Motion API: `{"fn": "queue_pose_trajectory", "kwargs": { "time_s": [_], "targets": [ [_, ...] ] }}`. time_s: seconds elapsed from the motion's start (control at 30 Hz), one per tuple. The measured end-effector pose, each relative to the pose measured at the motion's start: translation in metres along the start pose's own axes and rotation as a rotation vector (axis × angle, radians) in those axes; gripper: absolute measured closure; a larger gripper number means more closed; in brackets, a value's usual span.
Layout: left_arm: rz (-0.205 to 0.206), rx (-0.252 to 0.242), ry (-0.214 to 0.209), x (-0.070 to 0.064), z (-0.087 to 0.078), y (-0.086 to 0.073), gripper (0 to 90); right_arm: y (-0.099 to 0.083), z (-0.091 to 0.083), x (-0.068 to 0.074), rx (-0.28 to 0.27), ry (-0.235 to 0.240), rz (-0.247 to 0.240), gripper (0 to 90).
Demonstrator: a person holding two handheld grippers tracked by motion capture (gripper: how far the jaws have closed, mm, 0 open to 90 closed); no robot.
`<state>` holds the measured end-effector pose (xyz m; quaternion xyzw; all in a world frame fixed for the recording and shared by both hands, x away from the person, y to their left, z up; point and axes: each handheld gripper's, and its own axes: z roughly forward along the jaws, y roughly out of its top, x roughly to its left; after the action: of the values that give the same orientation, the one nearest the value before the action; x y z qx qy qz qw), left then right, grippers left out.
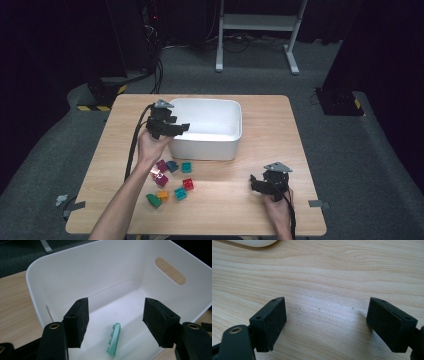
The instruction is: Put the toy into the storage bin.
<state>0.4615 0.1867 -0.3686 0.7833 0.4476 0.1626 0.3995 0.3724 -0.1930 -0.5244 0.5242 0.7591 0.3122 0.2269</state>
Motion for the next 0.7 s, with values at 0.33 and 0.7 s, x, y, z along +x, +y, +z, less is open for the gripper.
{"fn": "queue_pose_trajectory", "kwargs": {
  "time_s": [0.33,0.7],
  "targets": [
    [-0.007,-0.083,0.043,0.005,-0.043,-0.015,33.6,0.0,0.0,0.0,0.0,0.0,0.0,16.1],
    [-0.051,-0.099,0.09,0.022,-0.073,-0.059,31.9,0.0,0.0,0.0,0.0,0.0,0.0,16.1]
  ]
}}
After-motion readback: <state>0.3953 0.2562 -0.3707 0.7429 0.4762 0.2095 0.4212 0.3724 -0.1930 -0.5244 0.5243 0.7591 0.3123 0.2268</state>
